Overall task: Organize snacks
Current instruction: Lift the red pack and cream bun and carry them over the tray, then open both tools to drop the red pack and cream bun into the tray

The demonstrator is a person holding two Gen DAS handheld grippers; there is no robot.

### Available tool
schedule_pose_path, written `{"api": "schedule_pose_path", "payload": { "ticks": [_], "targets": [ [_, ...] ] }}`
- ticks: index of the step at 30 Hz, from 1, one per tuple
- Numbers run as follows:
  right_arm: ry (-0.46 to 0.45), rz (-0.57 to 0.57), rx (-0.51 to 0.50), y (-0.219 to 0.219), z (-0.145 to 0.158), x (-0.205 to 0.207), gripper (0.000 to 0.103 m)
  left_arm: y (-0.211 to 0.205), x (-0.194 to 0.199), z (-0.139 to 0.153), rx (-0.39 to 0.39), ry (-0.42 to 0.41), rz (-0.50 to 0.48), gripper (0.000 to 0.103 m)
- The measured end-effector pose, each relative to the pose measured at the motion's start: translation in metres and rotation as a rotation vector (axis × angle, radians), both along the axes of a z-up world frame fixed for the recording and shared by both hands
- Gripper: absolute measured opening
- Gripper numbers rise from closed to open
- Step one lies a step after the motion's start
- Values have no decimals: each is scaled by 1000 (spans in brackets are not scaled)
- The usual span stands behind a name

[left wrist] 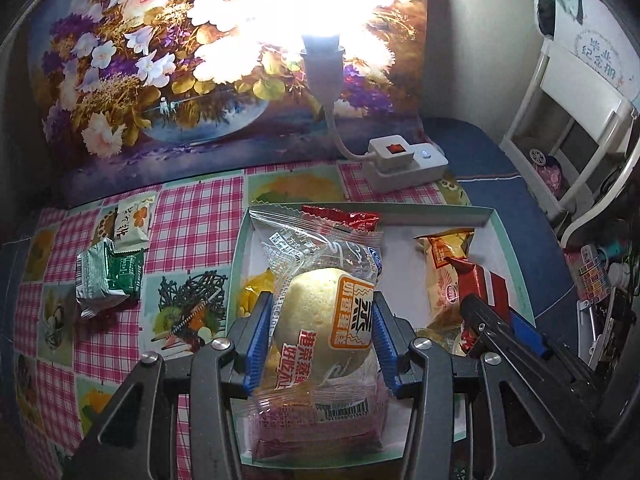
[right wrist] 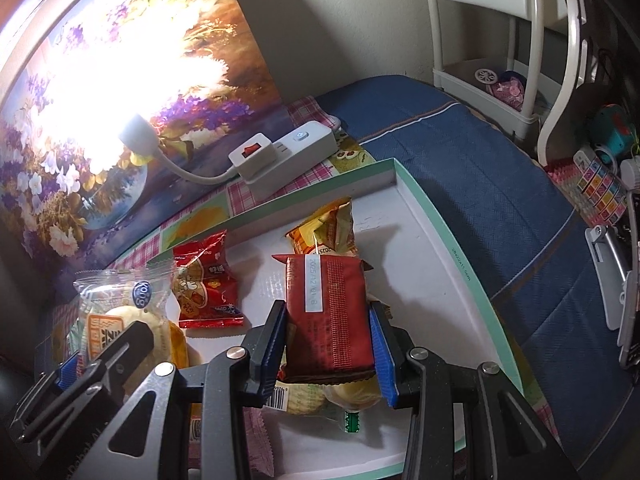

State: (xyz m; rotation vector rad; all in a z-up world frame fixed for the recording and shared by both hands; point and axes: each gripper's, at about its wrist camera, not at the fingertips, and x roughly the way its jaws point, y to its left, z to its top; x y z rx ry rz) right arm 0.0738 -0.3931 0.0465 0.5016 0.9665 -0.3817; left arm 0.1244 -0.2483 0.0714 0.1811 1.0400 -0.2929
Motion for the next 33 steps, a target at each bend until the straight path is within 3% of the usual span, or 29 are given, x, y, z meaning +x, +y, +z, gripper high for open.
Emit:
{"api": "schedule_pose_path", "payload": {
  "ticks": [16, 19, 23, 25, 28, 33],
  "targets": [
    [1, 6, -1, -1, -2, 2, 42, 12, 6, 1, 16, -5, 53, 55],
    [6, 8, -11, 0, -1, 2, 43, 18, 9, 1, 25, -3, 87, 69],
    [18, 23, -35, 3, -1, 4, 44, 29, 14, 2, 35, -2, 132, 70],
    [19, 30, -40, 4, -1, 6, 52, 35, 16, 1, 49, -1, 162, 72],
    [21, 42, -44, 6, 0, 7, 62, 42, 19, 1, 57, 0, 198, 90],
    [26, 53, -58, 10, -1, 9, 74, 54, 24, 2, 65, -5, 256, 90]
  ]
}}
